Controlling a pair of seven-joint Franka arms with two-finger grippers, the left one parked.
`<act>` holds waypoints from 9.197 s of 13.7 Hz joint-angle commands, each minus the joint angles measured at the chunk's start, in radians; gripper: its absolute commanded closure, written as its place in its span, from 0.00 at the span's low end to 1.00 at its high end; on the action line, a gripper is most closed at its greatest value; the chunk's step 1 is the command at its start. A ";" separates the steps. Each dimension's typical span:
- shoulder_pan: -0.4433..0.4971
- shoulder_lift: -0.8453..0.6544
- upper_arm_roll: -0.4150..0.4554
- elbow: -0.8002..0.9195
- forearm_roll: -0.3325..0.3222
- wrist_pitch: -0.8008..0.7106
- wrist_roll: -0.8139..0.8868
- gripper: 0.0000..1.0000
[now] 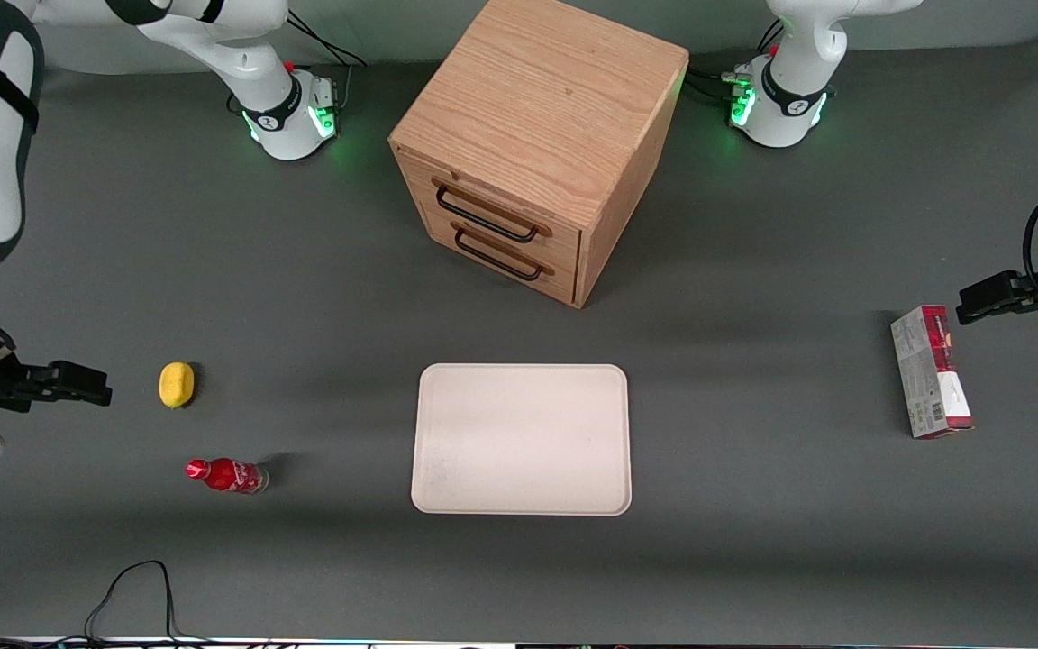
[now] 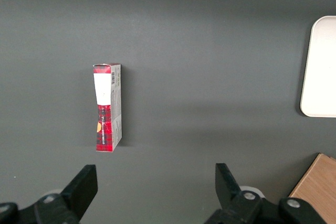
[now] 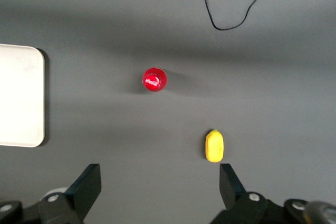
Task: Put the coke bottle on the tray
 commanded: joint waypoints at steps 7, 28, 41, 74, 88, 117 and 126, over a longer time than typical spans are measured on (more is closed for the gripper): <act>-0.002 0.096 0.005 -0.085 0.035 0.185 -0.027 0.00; 0.007 0.253 0.005 -0.206 0.074 0.425 -0.031 0.47; 0.005 0.087 0.005 -0.102 0.068 0.195 -0.030 0.90; 0.449 0.312 0.056 0.045 -0.053 0.343 0.053 0.95; 0.440 0.366 0.056 0.044 -0.021 0.419 0.061 0.00; 0.031 -0.456 -0.013 -0.573 -0.042 0.158 -0.051 0.00; 0.067 -0.453 -0.056 -0.568 -0.041 0.144 -0.034 0.00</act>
